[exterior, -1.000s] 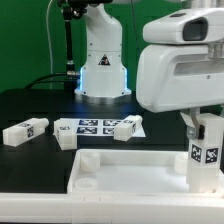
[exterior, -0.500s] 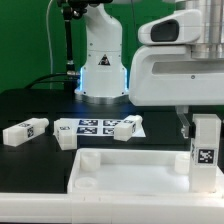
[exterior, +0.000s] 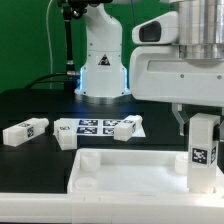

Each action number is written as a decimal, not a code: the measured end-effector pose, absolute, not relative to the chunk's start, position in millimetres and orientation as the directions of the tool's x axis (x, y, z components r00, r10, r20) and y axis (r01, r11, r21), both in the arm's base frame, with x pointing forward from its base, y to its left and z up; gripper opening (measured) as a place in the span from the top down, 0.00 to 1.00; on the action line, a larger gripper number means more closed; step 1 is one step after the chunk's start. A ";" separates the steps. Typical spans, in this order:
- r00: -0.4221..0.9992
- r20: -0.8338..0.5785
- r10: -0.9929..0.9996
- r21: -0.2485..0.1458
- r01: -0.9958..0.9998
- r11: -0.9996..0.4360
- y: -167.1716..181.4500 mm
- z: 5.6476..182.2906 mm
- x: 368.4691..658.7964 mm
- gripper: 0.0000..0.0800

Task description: Assemble desk

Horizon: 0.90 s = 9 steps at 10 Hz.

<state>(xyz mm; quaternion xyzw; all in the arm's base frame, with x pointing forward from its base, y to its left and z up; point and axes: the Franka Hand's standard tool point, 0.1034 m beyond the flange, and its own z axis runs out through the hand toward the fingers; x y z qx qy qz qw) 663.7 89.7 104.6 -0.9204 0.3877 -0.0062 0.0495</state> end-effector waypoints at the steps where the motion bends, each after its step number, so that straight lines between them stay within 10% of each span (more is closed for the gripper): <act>1: 0.636 -0.032 -0.771 -0.096 -0.770 -0.631 90.2 104.6 664.2 0.64; 6: 0.600 -0.044 -0.799 -0.094 -0.798 -0.595 89.1 104.8 663.9 0.63; 8: 0.690 -0.049 -0.722 -0.082 -0.724 -0.685 95.4 105.6 660.6 0.25; 9: 0.773 -0.041 -0.634 -0.086 -0.634 -0.768 97.3 106.1 660.1 0.25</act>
Offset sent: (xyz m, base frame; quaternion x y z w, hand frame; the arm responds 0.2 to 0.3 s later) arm 0.0060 -0.0033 0.0010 0.0111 -0.0058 0.1243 0.9922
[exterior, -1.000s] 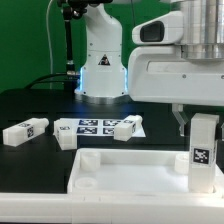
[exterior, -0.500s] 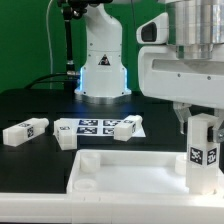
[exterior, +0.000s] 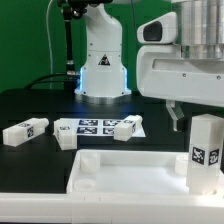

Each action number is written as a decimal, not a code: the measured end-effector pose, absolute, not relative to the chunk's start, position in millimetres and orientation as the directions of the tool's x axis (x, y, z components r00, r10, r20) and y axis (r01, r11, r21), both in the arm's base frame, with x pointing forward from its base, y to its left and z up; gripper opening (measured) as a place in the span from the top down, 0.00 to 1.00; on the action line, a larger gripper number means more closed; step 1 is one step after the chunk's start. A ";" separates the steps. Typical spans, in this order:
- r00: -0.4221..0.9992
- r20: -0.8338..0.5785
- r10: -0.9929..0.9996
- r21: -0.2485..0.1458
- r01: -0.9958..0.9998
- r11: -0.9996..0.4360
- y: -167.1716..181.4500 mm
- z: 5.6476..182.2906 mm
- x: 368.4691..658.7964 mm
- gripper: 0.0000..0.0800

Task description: Assemble desk

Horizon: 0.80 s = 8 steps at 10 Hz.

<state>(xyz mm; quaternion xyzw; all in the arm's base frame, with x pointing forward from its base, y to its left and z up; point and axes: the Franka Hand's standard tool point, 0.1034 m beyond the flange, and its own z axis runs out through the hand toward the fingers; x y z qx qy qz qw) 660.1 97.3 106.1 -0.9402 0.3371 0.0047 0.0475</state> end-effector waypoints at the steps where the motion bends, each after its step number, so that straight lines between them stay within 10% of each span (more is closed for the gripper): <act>1: 0.815 -0.035 -0.579 -0.090 -0.579 -0.810 101.1 106.7 659.7 0.20; 8: 0.996 0.034 0.082 -0.068 0.084 -0.994 103.9 107.0 659.9 0.19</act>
Offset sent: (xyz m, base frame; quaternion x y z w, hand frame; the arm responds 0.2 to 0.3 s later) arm -0.0064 0.0065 -0.0008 0.0041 0.0019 -0.1833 0.9830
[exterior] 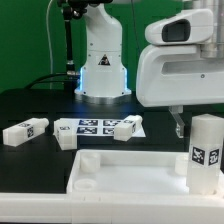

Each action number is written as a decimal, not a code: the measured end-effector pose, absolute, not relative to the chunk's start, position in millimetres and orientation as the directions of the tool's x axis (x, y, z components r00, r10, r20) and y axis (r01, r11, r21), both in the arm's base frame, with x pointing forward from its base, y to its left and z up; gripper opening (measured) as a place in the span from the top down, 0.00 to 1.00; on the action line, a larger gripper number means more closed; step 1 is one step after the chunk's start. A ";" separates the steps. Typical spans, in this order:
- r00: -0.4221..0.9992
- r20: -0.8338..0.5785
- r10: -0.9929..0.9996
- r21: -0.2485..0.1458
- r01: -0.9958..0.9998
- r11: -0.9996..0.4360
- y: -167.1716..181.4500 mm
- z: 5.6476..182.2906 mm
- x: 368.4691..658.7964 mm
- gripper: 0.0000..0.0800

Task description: Assemble desk

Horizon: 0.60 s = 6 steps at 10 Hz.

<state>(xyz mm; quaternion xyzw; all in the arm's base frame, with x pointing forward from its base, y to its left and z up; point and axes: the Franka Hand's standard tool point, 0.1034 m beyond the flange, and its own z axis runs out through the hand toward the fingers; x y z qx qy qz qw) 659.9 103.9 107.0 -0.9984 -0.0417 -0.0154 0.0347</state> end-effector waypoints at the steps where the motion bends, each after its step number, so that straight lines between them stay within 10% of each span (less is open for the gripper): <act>1: 0.986 0.039 0.159 -0.061 0.162 -0.985 103.6 107.4 660.4 0.19; 5: 0.914 0.049 0.404 -0.041 0.406 -0.913 99.2 106.4 660.5 0.22; 6: 0.914 0.049 0.404 -0.041 0.406 -0.913 99.2 106.4 660.5 0.40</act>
Offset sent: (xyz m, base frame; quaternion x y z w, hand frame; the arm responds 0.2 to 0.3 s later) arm -0.0008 -0.0008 -0.0004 0.0030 -0.0015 -0.1326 0.9912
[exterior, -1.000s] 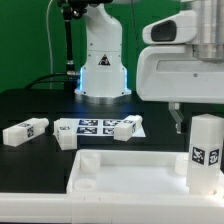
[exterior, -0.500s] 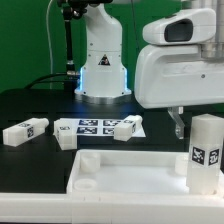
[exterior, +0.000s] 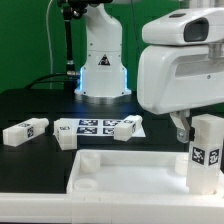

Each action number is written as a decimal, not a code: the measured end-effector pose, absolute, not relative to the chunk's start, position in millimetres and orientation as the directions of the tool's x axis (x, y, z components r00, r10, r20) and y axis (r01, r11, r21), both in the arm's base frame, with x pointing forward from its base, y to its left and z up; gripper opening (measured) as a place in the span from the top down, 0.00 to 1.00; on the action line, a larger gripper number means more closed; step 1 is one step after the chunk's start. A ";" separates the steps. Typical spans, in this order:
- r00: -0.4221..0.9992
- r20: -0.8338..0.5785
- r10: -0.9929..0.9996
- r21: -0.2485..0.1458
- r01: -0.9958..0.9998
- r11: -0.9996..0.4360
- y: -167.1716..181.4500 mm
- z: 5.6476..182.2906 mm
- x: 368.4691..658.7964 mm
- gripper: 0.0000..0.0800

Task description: Assemble desk

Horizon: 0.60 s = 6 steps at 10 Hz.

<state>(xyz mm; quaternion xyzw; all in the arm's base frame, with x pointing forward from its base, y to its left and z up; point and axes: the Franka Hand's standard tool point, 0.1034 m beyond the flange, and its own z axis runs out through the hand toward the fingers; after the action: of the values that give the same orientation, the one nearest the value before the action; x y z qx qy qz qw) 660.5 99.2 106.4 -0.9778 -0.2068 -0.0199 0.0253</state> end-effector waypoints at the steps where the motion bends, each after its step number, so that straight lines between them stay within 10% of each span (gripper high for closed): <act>1: 0.914 0.049 0.402 -0.041 0.404 -0.914 99.2 106.4 660.5 0.40; 2: 0.914 0.049 0.402 -0.041 0.404 -0.914 98.8 106.3 660.5 0.61; 6: 0.931 0.039 0.362 -0.049 0.363 -0.930 95.1 106.1 659.5 0.64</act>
Offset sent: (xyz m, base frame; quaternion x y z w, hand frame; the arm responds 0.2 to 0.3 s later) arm 0.0000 0.0000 0.0000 0.0000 0.0000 0.0000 1.0000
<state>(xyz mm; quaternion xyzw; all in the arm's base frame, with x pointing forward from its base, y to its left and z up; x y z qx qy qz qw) 659.5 95.1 106.1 -0.9823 -0.1846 -0.0146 0.0277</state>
